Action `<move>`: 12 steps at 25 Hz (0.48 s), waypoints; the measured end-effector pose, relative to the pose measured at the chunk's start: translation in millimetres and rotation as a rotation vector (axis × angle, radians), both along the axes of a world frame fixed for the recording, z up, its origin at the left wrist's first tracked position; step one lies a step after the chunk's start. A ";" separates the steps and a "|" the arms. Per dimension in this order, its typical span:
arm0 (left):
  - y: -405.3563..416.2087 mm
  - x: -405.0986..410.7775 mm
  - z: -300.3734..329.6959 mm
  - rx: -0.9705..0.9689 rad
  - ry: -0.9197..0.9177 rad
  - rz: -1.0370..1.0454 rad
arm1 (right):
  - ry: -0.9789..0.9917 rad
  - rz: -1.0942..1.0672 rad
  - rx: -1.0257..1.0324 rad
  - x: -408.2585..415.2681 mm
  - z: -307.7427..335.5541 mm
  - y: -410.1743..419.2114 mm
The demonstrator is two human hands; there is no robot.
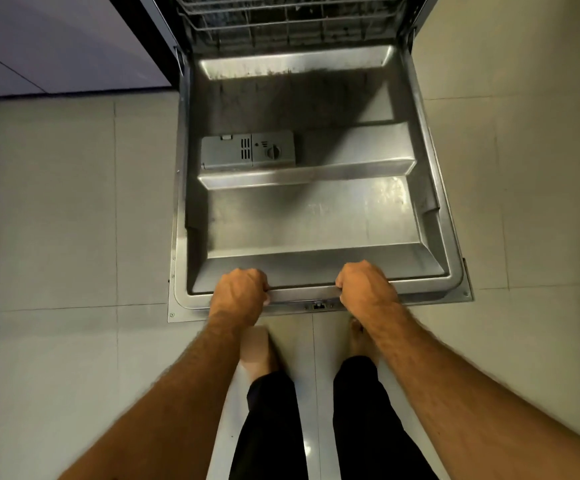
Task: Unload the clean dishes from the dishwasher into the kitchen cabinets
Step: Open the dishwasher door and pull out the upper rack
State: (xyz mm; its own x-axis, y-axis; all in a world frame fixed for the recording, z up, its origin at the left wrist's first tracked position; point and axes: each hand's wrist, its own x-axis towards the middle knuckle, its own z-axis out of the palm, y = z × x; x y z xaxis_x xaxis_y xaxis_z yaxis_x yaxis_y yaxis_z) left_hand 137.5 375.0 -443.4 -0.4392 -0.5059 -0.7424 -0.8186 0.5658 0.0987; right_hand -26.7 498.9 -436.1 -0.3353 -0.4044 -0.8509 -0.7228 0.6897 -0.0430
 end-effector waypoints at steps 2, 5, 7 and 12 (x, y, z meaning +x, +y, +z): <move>-0.4 -3.8 -18.6 0.000 -0.034 -0.031 | -0.009 0.006 0.024 1.3 -18.6 1.5; 3.3 -3.8 -43.4 -0.012 -0.051 -0.052 | 0.001 -0.013 0.054 5.7 -43.5 3.8; 4.7 -1.9 -59.4 0.004 -0.066 -0.047 | 0.006 -0.045 0.082 8.2 -59.0 5.8; 9.1 0.6 -96.6 0.019 -0.100 -0.025 | -0.041 -0.068 0.135 10.9 -96.1 4.0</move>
